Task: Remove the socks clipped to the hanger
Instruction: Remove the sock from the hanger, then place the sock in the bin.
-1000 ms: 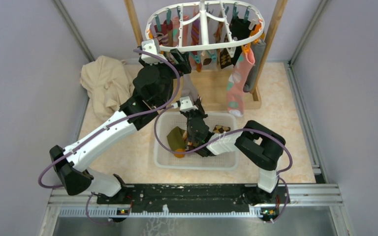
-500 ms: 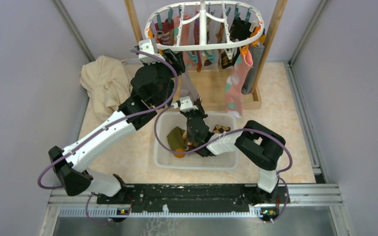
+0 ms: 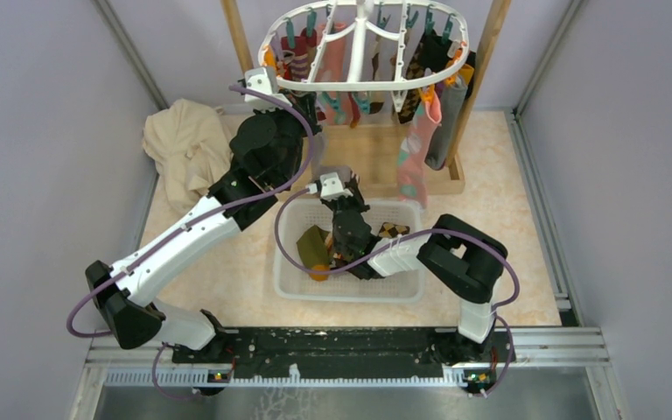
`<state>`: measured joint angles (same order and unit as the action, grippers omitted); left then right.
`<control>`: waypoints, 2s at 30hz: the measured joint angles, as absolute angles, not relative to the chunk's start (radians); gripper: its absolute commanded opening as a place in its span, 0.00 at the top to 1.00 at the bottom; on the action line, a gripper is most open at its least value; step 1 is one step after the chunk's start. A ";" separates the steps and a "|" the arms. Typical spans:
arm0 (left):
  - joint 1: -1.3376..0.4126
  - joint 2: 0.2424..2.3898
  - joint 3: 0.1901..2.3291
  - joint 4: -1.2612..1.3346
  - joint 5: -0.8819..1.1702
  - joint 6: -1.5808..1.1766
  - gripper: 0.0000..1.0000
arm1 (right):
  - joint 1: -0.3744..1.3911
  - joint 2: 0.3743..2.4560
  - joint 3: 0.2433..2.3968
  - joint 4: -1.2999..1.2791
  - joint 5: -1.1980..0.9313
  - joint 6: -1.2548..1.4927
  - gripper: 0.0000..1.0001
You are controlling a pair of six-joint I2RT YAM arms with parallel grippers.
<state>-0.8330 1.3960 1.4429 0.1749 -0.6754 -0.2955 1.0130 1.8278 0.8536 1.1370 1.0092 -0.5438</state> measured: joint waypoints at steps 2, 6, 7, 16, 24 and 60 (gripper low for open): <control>-0.833 1.396 1.444 0.175 -0.670 -0.295 1.00 | 1.013 1.828 0.844 1.137 1.011 -0.540 1.00; -0.828 1.396 1.445 0.173 -0.664 -0.295 1.00 | 1.013 1.828 0.822 1.136 1.015 -0.538 1.00; -0.828 1.396 1.445 0.172 -0.662 -0.295 1.00 | 1.013 1.827 0.817 1.137 1.015 -0.537 1.00; -0.826 1.395 1.445 0.145 -0.640 -0.310 0.74 | 1.013 1.639 0.690 0.963 0.926 -0.389 1.00; -0.823 1.322 1.370 0.094 -0.586 -0.370 0.47 | 1.013 1.450 0.687 0.625 0.689 -0.177 1.00; -0.823 1.027 1.061 -0.142 -0.340 -0.448 0.01 | 1.047 0.995 0.517 0.065 0.343 0.131 1.00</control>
